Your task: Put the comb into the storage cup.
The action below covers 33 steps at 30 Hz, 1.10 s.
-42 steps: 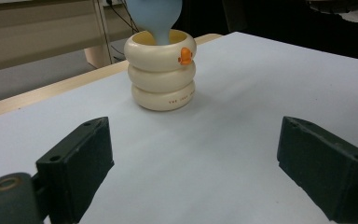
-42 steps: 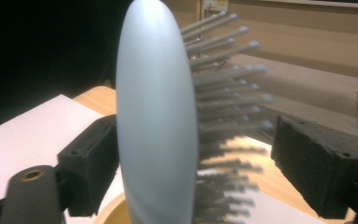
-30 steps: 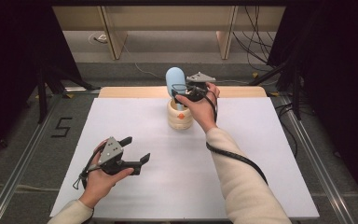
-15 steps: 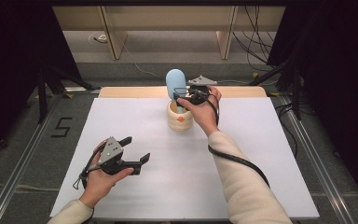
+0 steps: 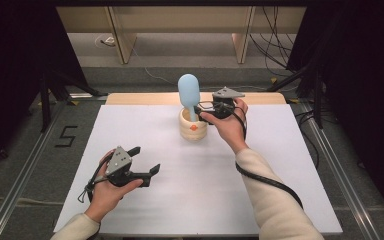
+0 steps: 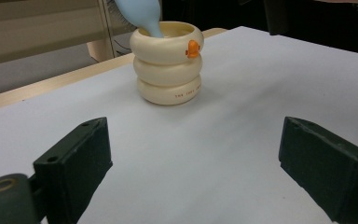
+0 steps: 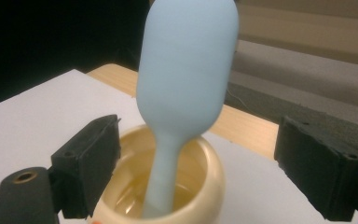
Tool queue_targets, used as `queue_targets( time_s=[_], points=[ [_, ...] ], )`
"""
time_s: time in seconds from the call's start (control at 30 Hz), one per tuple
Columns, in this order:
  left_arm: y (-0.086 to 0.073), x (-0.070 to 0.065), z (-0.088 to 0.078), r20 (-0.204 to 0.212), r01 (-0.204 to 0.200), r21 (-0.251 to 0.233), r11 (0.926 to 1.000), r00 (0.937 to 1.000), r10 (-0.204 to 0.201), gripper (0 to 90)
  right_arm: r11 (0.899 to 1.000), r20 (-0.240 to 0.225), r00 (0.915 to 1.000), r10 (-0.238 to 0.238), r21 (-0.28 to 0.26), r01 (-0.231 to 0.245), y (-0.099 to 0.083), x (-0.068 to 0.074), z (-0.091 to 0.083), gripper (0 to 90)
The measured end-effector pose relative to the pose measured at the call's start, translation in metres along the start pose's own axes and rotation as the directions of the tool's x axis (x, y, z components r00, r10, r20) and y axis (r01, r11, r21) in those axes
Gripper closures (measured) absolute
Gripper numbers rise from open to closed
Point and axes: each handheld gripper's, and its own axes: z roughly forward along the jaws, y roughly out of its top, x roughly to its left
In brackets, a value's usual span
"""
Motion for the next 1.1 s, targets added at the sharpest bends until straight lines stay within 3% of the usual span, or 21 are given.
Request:
queue_targets(
  time_s=[0.7,1.1],
  points=[
    [-0.002,0.003,0.0,-0.018,0.004,0.011,0.9999,0.9998,-0.004,8.5,1.0,-0.016,0.9996,-0.021,-0.014,0.021,-0.033,-0.021,-0.06,14.0],
    [-0.003,0.003,0.001,-0.022,-0.001,0.021,0.9998,0.9998,0.001,8.3,0.999,-0.047,0.9984,-0.03,-0.029,0.029,-0.047,-0.019,-0.089,12.5]
  ],
)
